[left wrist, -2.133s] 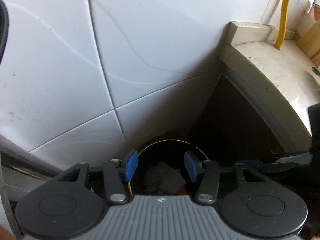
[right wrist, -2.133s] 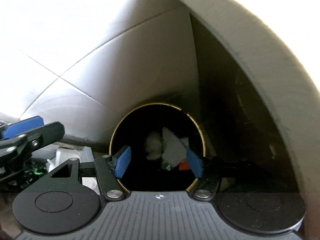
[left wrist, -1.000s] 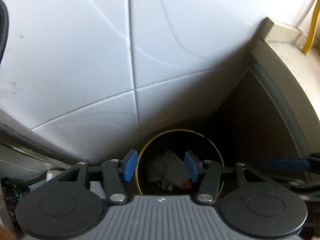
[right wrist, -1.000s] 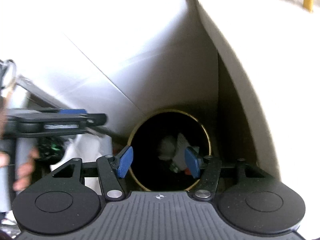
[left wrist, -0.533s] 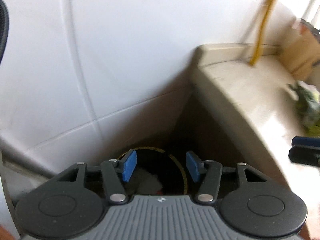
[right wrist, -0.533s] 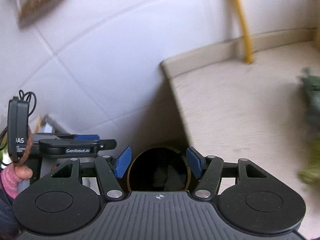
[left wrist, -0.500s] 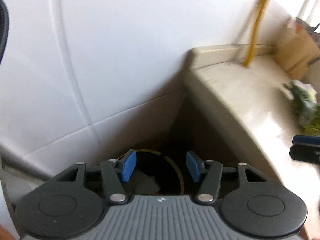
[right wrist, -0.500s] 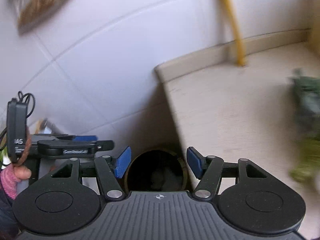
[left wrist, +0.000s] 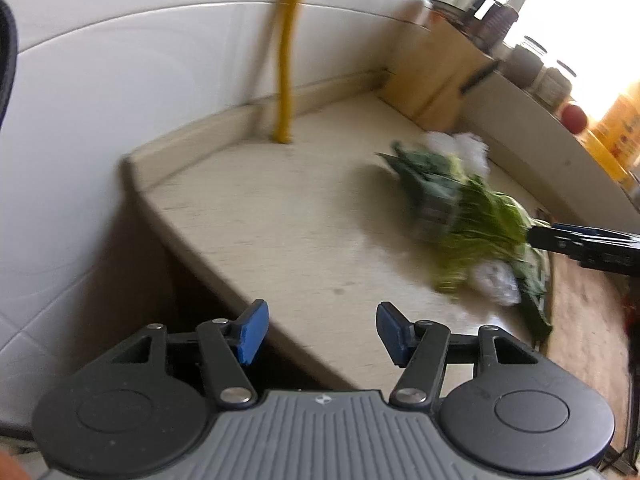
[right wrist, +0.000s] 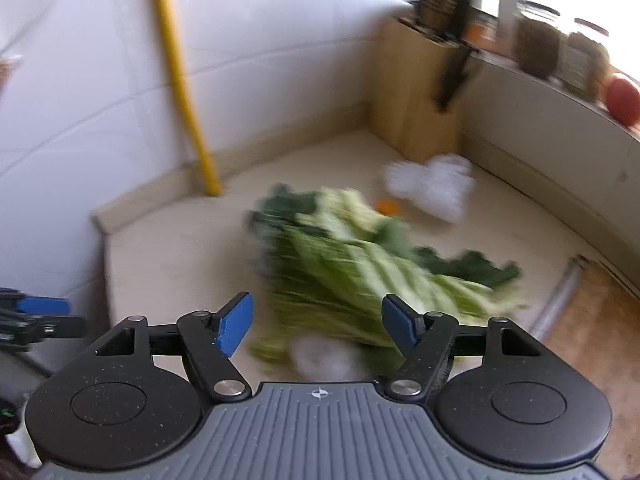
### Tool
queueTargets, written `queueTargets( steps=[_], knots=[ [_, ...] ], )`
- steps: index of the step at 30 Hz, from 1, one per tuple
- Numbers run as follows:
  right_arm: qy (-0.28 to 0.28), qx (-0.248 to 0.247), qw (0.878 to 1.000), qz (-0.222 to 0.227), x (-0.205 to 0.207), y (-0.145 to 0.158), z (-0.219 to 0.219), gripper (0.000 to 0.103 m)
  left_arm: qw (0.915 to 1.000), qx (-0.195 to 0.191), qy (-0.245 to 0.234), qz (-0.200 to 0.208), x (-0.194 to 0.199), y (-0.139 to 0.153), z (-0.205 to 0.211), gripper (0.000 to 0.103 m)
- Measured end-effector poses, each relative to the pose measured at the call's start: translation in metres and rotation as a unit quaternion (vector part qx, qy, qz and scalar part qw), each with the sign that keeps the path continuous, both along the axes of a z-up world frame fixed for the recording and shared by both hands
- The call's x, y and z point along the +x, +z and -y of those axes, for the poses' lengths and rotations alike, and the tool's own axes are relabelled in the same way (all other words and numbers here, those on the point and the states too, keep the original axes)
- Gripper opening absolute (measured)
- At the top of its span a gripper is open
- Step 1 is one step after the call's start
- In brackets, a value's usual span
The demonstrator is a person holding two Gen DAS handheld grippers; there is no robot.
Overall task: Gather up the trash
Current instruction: 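Move both open tools back over the vegetable pile, then grasp a clear plastic packet with left tool while right grasps a cabbage leaf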
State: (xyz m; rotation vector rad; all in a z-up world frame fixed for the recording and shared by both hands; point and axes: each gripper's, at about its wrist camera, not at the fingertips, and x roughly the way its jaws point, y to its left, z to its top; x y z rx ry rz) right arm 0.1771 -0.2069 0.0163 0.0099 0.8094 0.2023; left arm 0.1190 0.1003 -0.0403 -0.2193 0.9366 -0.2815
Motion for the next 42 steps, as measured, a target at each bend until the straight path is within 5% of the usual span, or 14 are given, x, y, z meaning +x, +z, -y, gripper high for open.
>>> queueTargets(
  steps=[4,9,14,21,32,36,42],
  knots=[
    [-0.014,-0.047,0.999,0.002,0.013,-0.018,0.017,0.077,0.9997,-0.008,-0.018,-0.012,0.015,-0.004,0.032,0.057],
    [0.002,-0.024,0.999,-0.025,0.035,-0.035,0.026,0.073,0.9992,-0.016,-0.03,-0.023,0.023,-0.006,0.058,0.057],
    [0.03,-0.035,0.999,-0.026,0.042,-0.046,0.021,0.039,0.999,-0.012,-0.03,-0.032,0.028,-0.009,0.075,0.057],
    [0.047,0.131,0.988,-0.06,0.031,-0.029,0.07,0.025,0.9989,-0.009,-0.026,-0.037,0.034,-0.009,0.092,0.057],
    [0.035,0.338,0.939,-0.057,-0.007,-0.002,0.122,0.023,0.9971,-0.015,-0.071,-0.023,0.052,0.0,0.116,0.059],
    [-0.001,0.361,0.932,-0.02,-0.036,0.014,0.144,0.023,0.9941,-0.03,-0.101,-0.024,0.062,-0.002,0.123,0.061],
    [-0.095,0.309,0.946,-0.034,-0.066,-0.002,0.162,0.023,0.987,-0.017,-0.159,-0.004,0.07,-0.002,0.136,0.063]
  ],
)
